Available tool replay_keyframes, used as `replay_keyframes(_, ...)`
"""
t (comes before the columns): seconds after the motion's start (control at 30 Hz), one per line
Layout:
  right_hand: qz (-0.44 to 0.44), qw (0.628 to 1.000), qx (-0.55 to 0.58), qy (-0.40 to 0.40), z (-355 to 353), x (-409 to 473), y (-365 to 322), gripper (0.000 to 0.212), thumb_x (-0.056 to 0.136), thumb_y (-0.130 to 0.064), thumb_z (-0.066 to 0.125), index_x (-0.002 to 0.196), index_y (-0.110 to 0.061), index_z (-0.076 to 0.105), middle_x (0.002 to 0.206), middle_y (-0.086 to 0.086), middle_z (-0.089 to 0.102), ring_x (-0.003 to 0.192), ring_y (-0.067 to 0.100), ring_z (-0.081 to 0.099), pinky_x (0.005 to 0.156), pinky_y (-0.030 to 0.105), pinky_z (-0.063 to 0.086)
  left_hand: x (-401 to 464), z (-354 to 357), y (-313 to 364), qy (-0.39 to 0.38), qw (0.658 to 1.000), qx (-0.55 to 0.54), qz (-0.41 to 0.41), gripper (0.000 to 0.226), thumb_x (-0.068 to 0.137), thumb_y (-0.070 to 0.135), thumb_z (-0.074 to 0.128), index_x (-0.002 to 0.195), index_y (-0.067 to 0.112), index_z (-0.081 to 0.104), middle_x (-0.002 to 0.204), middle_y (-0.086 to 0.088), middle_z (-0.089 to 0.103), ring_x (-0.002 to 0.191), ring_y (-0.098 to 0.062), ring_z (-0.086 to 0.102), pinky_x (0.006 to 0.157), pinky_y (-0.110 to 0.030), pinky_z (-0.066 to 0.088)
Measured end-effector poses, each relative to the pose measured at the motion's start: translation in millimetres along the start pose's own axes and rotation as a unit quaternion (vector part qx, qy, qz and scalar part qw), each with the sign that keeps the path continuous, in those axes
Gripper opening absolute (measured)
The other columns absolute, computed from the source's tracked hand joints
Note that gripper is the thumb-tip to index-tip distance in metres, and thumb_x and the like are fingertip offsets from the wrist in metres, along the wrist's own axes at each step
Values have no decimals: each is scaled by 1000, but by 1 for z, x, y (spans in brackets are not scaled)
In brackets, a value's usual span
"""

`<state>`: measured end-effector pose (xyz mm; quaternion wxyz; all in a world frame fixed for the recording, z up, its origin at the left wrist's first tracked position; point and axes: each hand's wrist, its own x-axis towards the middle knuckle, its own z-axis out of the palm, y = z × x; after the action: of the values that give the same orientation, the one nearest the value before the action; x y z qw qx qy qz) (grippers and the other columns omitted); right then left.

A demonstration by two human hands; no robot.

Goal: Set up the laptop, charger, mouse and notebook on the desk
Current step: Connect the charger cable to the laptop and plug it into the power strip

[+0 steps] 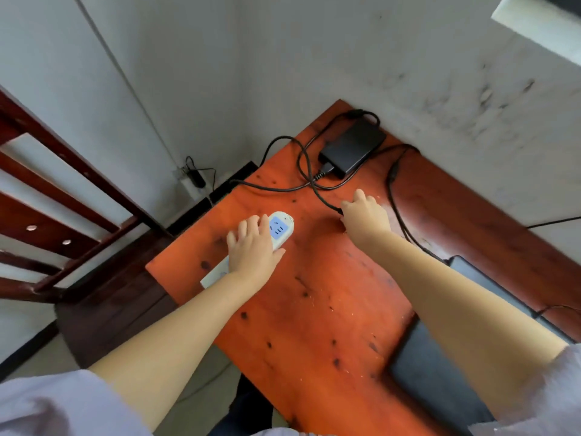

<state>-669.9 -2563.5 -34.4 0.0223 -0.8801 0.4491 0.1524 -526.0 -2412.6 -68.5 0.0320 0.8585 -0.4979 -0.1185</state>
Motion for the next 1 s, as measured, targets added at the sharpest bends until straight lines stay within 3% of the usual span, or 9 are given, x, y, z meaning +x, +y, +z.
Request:
replay_keyframes(0.07, 9, 999, 29, 14, -9, 2, -4, 20, 92, -10, 48, 111, -7, 54, 109, 16, 49, 96, 37, 52, 67, 37, 37, -1, 3, -4, -14, 999, -24, -34, 74, 83, 51, 57, 140, 13, 28, 135, -5, 41, 123, -24, 37, 97, -40, 33)
replay_keyframes(0.2, 17, 975, 215, 59, -34, 6, -21, 14, 89, -23, 55, 82, -11, 50, 85, 7, 54, 72, 28, 48, 55, 29, 34, 1, 6, -6, -4, 997, -60, -54, 65, 82, 53, 58, 132, 18, 37, 127, -5, 45, 118, -25, 40, 93, -38, 35)
replay_keyframes(0.3, -49, 926, 375, 6, -38, 6, -42, 6, 87, -23, 57, 86, -17, 58, 82, -2, 60, 74, 19, 56, 65, 30, 47, 1, 9, -7, 1, 995, -74, -67, 67, 80, 54, 60, 133, 22, 37, 125, -6, 45, 116, -26, 40, 92, -38, 34)
replay_keyframes(0.37, -93, 903, 419, -29, -34, 5, -53, 4, 88, -19, 56, 90, -21, 59, 87, -7, 61, 73, 11, 57, 69, 27, 46, 2, 9, -8, -8, 994, -83, -77, 67, 80, 54, 60, 135, 25, 36, 124, -6, 45, 117, -26, 39, 93, -38, 33)
replay_keyframes(0.57, -143, 893, 423, -59, -24, 12, -63, 14, 87, -12, 56, 96, -22, 59, 100, -6, 61, 82, 16, 56, 77, 31, 48, 0, 11, -13, -11, 992, -102, -80, 70, 80, 52, 61, 140, 28, 33, 126, -6, 44, 120, -25, 37, 96, -39, 32)
replay_keyframes(0.7, -164, 909, 378, -63, -31, 12, -64, 18, 88, -13, 54, 101, -24, 59, 96, -12, 59, 84, 11, 55, 66, 13, 39, -1, 10, -13, -13, 992, -102, -80, 70, 81, 51, 60, 140, 27, 33, 128, -7, 43, 122, -25, 37, 97, -40, 31)
replay_keyframes(0.77, -167, 913, 367, -64, -32, 11, -63, 19, 88, -13, 53, 103, -24, 59, 97, -12, 58, 85, 10, 54, 64, 11, 37, -1, 9, -13, -13, 992, -97, -77, 70, 81, 51, 60, 141, 27, 32, 129, -7, 43, 122, -25, 37, 98, -40, 31)
replay_keyframes(1.0, -168, 919, 353, -48, -32, 7, -62, 18, 89, -16, 53, 104, -24, 59, 101, -7, 59, 89, 15, 56, 71, 22, 39, -1, 7, -13, -18, 993, -94, -75, 71, 82, 52, 59, 141, 26, 30, 130, -8, 42, 122, -25, 36, 98, -40, 31)
